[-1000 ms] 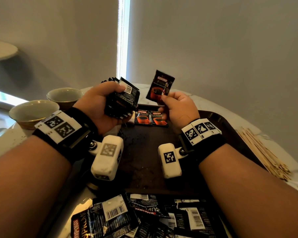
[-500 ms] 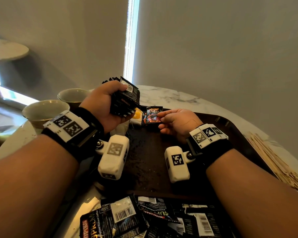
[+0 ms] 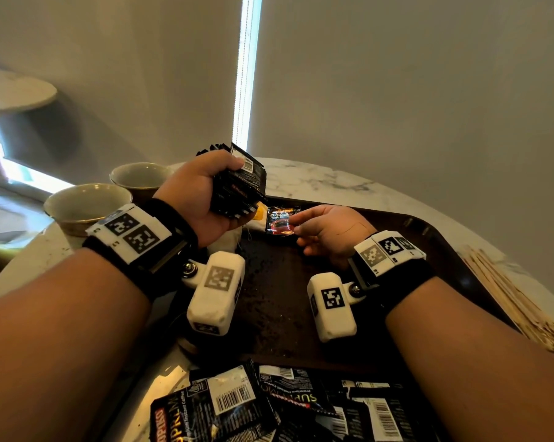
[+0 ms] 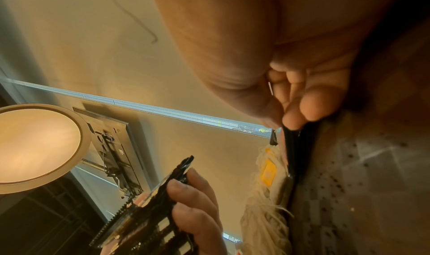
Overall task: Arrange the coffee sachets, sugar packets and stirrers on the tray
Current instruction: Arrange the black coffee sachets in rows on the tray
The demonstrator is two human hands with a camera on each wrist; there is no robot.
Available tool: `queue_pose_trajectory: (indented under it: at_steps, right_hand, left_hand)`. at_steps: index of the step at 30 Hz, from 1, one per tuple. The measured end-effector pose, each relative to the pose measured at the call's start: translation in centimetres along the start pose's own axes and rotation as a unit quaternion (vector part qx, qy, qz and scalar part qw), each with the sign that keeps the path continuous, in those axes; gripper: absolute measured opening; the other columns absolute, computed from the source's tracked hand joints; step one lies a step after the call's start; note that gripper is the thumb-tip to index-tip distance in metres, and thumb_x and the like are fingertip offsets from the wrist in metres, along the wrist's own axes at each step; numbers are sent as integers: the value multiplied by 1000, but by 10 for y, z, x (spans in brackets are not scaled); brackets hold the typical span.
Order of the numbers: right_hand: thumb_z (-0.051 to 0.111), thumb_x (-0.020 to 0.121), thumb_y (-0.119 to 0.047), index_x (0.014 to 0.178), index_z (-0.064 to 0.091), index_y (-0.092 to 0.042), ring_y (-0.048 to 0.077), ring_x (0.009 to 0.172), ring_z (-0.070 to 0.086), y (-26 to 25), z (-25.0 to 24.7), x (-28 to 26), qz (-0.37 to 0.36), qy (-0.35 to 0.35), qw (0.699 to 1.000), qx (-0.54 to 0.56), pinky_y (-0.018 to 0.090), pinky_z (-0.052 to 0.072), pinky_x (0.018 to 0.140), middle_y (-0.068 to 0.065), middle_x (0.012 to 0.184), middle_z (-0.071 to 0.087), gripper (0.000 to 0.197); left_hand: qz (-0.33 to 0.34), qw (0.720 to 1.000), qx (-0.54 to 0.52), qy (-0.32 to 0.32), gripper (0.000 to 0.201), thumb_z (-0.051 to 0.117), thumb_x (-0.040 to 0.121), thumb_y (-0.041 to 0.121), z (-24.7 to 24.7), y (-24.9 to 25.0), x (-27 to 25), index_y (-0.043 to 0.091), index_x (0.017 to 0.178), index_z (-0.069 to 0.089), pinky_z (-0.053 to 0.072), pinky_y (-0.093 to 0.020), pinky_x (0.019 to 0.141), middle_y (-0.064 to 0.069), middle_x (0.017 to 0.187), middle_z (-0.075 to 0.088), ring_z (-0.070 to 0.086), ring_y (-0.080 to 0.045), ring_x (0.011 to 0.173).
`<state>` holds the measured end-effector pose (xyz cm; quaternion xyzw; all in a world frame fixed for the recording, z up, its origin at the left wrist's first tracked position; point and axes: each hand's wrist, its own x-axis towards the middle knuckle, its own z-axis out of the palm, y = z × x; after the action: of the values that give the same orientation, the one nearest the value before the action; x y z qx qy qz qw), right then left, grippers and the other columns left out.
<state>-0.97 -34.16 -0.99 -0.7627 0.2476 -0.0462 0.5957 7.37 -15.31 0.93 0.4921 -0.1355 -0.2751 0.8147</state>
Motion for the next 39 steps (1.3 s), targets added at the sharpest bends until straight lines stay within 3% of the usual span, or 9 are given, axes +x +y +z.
queue_pose_trajectory:
  at_steps: [9, 18, 26, 34, 39]
  right_hand:
    - [69, 85, 9, 109, 61, -5, 18, 66, 65, 2, 0, 3, 12, 17, 999, 26, 26, 55, 53, 18, 98, 68, 29]
    - [71, 85, 3, 107, 63, -8, 20, 76, 67, 1, -1, 3, 22, 9, 1000, 11, 30, 56, 63, 18, 104, 69, 25]
    - [67, 87, 7, 113, 62, -7, 20, 70, 70, -3, -2, 1, 24, -6, 1000, 12, 28, 56, 58, 20, 104, 69, 30]
    - [64, 86, 14, 110, 63, -9, 31, 94, 73, -3, 0, 0, 42, -13, 998, 52, 31, 62, 67, 23, 115, 66, 33]
    - [65, 86, 13, 106, 60, -9, 32, 97, 73, -7, -1, -4, 58, -13, 996, 59, 32, 62, 70, 23, 114, 67, 30]
  left_hand:
    - [-8, 1000, 2, -9, 23, 58, 89, 23, -2, -3, 3, 11, 108, 60, 54, -33, 63, -7, 85, 69, 66, -21, 75]
    - [-12, 1000, 2, -8, 27, 59, 89, 23, -2, -3, 3, 10, 112, 60, 55, -32, 63, -8, 89, 69, 66, -22, 76]
    - [-16, 1000, 0, -2, 36, 62, 85, 24, -4, -4, 3, 10, 118, 59, 56, -34, 63, -9, 92, 70, 66, -22, 79]
    - [-16, 1000, 2, 1, 33, 60, 88, 24, -3, -2, 2, 10, 118, 59, 57, -34, 63, -9, 94, 70, 67, -22, 80]
    - [-15, 1000, 5, 3, 33, 61, 89, 24, -3, -2, 1, 10, 119, 60, 56, -34, 63, -9, 96, 71, 67, -22, 81]
